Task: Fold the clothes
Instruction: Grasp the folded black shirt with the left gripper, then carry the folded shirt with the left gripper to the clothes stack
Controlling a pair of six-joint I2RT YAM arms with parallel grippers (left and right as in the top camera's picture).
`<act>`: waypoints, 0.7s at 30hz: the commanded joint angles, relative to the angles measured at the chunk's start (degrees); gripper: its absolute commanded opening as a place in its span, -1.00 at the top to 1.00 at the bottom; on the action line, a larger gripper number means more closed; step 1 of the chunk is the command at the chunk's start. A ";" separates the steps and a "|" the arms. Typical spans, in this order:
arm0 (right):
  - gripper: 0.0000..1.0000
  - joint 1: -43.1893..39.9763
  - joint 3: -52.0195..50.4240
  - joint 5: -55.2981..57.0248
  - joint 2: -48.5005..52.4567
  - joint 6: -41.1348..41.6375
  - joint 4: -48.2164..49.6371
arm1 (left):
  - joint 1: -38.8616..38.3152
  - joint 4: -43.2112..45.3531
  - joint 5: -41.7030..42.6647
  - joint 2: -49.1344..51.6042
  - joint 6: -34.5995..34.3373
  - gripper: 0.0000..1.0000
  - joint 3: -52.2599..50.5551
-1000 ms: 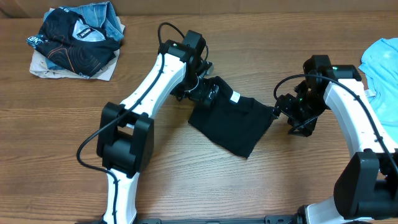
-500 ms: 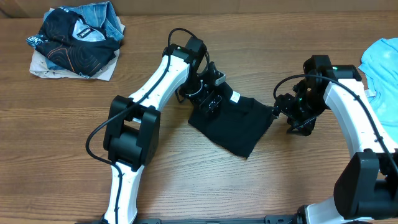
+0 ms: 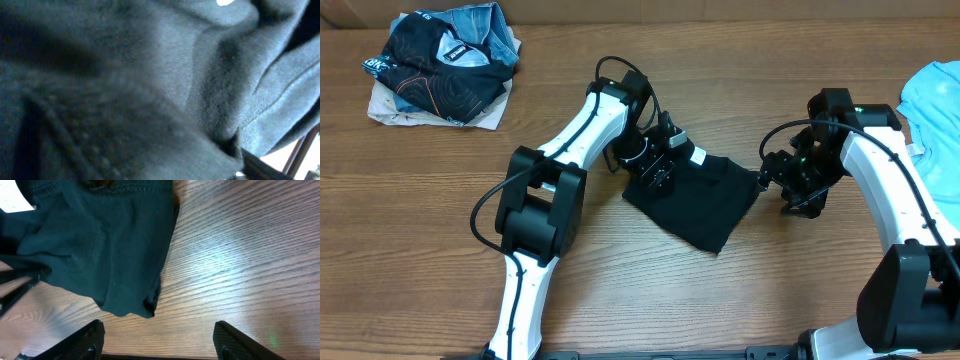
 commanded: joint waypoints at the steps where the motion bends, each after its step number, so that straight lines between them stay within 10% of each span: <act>1: -0.47 -0.09 -0.33 -0.46 -1.55 -0.42 0.35 | -0.09 -0.22 1.14 1.46 0.61 -0.08 -0.28; 9: -0.47 -0.09 -0.35 -0.46 -1.55 -0.44 0.50 | -0.04 2.05 0.81 1.46 -1.31 0.91 -0.26; 21: -0.46 -0.09 -0.35 -0.46 -1.55 -0.90 0.20 | 1.60 11.21 -15.69 1.46 -4.55 0.91 0.46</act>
